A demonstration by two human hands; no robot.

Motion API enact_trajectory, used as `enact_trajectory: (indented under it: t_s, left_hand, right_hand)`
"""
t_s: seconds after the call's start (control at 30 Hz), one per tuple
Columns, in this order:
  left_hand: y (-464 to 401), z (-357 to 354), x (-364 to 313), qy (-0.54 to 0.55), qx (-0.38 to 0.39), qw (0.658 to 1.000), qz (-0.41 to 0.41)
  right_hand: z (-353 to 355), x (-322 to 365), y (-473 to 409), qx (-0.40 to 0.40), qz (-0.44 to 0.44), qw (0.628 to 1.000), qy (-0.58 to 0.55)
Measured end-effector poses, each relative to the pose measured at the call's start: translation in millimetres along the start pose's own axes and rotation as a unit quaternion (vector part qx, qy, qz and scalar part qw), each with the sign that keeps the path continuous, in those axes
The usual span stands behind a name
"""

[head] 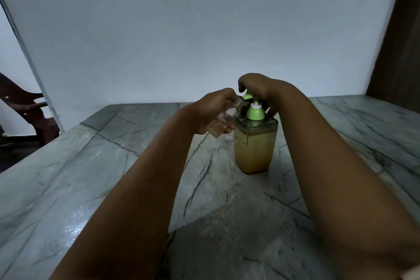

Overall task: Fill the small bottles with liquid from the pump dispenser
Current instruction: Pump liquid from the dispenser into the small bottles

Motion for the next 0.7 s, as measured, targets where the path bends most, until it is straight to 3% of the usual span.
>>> enact_trajectory:
  t_s: [0.27, 0.53, 0.7]
  left_hand:
    - [-0.3, 1.9, 1.4, 0.001, -0.009, 1.000, 0.003]
    - [0.1, 2.0, 0.3, 0.000, -0.009, 1.000, 0.000]
    - [-1.0, 1.2, 1.5, -0.004, -0.004, 1.000, 0.004]
  right_hand:
    - [-6.4, 1.2, -2.7, 0.017, 0.018, 0.999, 0.044]
    - [0.4, -0.4, 0.0, -0.008, 0.001, 1.000, -0.018]
    - [-4.8, 1.4, 1.9, 0.001, -0.003, 1.000, 0.001]
Point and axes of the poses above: each hand's wrist, its own y-axis away from the middle knuckle, its own z-axis out of the back of the hand, x = y × z, the point moved 7 cm from there along -y, towards the middle knuckle, and after that the axes turned 5 degrees about z, right-handed, at the moved point
